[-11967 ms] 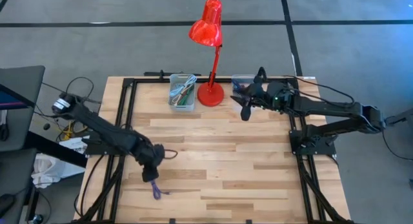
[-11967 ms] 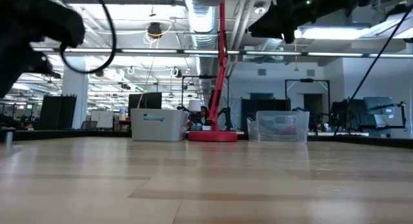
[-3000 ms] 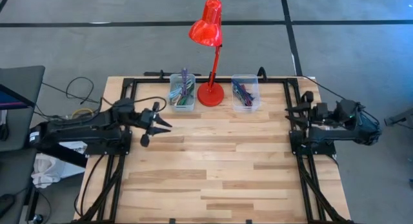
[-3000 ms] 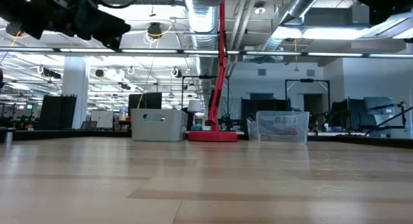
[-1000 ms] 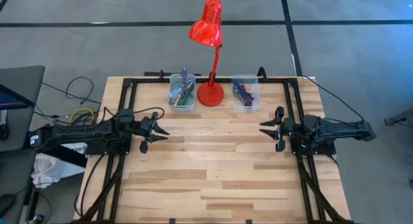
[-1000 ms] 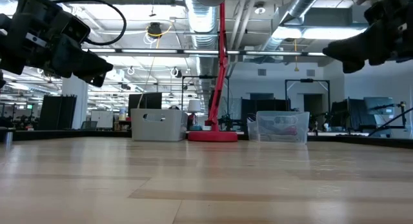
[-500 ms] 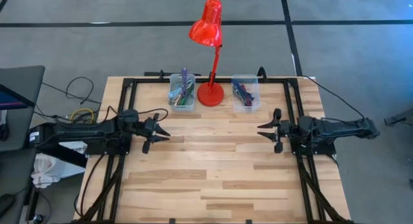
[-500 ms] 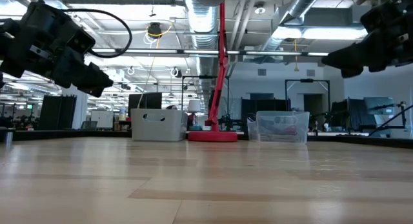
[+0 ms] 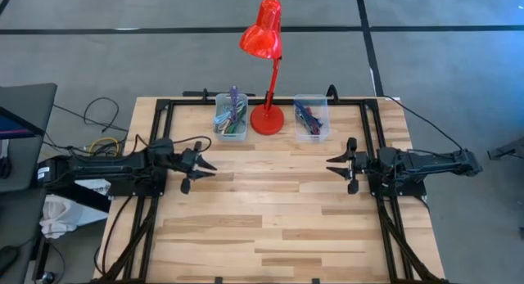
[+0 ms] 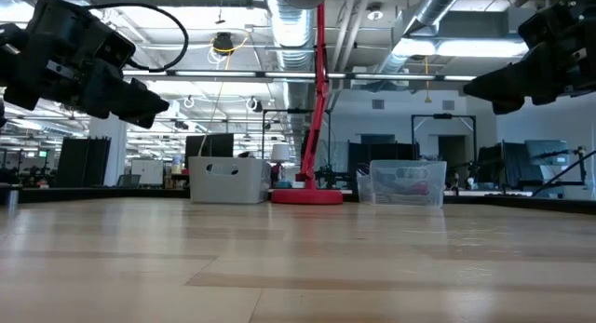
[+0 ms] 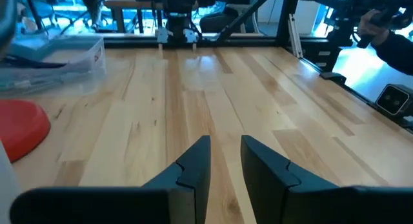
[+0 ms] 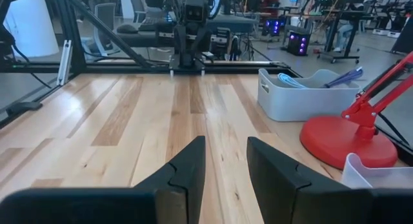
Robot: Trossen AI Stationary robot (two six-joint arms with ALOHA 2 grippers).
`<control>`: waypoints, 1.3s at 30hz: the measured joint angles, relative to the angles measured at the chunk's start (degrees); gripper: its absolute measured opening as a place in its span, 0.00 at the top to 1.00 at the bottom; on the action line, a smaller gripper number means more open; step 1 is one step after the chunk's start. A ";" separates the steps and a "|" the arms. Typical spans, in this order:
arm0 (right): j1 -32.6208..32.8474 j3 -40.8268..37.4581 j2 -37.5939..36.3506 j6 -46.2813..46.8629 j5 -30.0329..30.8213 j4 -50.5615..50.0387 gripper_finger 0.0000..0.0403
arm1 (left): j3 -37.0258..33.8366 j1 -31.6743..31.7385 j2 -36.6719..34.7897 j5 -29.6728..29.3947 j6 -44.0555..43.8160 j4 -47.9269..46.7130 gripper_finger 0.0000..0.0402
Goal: Pick & Place USB Port
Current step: Return to Home Position
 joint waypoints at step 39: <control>0.00 -0.11 0.00 1.66 2.12 4.69 0.73 | -0.02 12.22 -15.59 13.80 -8.02 -6.96 0.79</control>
